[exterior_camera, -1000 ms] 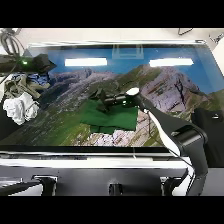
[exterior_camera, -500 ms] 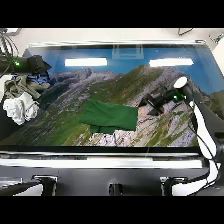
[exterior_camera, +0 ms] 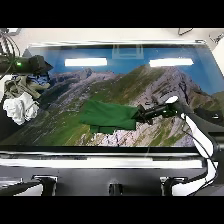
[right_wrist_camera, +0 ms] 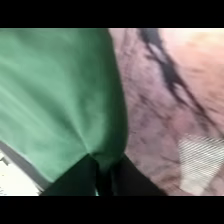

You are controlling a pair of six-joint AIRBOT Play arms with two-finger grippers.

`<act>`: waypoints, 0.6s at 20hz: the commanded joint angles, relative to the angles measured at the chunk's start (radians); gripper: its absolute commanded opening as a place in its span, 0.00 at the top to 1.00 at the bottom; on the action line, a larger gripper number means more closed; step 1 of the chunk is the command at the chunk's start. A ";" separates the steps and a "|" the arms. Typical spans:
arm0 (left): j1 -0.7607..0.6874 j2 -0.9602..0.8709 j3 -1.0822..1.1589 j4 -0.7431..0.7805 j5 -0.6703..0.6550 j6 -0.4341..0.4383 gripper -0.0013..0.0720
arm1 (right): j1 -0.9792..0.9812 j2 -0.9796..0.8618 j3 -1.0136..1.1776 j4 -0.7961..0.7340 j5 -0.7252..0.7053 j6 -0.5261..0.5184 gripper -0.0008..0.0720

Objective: Fold the clothes and pants, and hang the long-sleeved shirts on hangers.

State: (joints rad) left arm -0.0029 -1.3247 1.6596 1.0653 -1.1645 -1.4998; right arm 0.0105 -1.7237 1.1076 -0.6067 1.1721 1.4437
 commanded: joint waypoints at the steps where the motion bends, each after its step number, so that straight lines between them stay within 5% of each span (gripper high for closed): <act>1: -0.007 0.000 0.000 0.000 0.001 -0.003 0.96 | -0.014 -0.003 0.040 0.080 0.045 -0.110 0.93; 4: -0.007 0.000 0.000 0.001 0.001 -0.003 0.96 | -0.121 0.051 0.191 0.070 0.153 -0.112 0.94; 12: -0.007 0.000 0.000 0.001 0.001 -0.003 0.95 | -0.642 0.212 0.528 -0.078 0.296 0.110 0.94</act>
State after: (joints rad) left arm -0.0097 -1.3247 1.6596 1.0660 -1.1633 -1.5024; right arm -0.4564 -1.5574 1.5383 -0.6296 1.4143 1.4784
